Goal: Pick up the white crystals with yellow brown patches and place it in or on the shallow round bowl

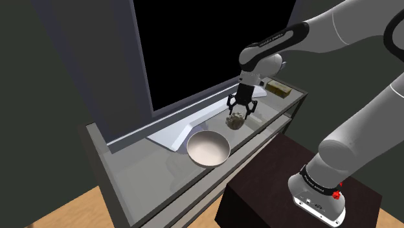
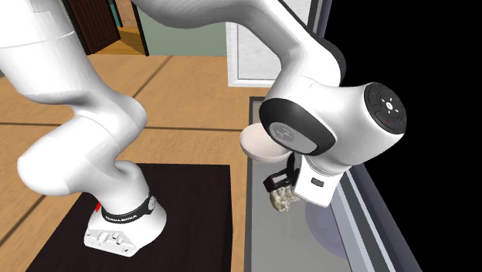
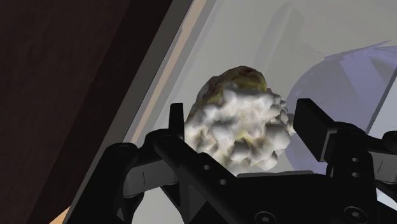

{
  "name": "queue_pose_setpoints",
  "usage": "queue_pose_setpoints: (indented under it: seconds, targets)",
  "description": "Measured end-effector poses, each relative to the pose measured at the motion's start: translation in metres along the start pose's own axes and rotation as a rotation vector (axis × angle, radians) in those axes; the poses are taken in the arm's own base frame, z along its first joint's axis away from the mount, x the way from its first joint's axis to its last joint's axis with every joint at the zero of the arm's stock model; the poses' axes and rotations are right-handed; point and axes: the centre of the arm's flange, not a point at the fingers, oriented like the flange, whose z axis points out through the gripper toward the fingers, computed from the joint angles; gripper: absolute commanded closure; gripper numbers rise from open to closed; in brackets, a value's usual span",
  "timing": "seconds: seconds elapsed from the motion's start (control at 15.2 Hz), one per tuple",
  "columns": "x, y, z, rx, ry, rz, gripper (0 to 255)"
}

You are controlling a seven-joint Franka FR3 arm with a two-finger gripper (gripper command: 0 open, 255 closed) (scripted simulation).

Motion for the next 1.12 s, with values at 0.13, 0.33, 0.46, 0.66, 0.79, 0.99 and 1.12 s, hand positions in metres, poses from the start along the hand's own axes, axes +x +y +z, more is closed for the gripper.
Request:
queue_pose_setpoints:
  seconds: [0.13,0.33,0.46,0.66,0.79,0.99,1.12]
  targets:
    - [-0.005,-0.001,-0.009,0.000,0.000,0.000,255]
    - [-0.011,0.000,-0.024,0.000,0.000,0.000,255]
    - [-0.016,-0.001,-0.034,0.000,0.000,0.000,255]
    - [-0.022,0.000,-0.047,0.000,0.000,0.000,255]
    - [-0.028,-0.001,-0.057,0.000,0.000,0.000,255]
    - [-0.035,-0.002,-0.071,0.000,0.000,0.000,255]
    - [-0.040,-0.001,-0.081,0.000,0.000,0.000,255]
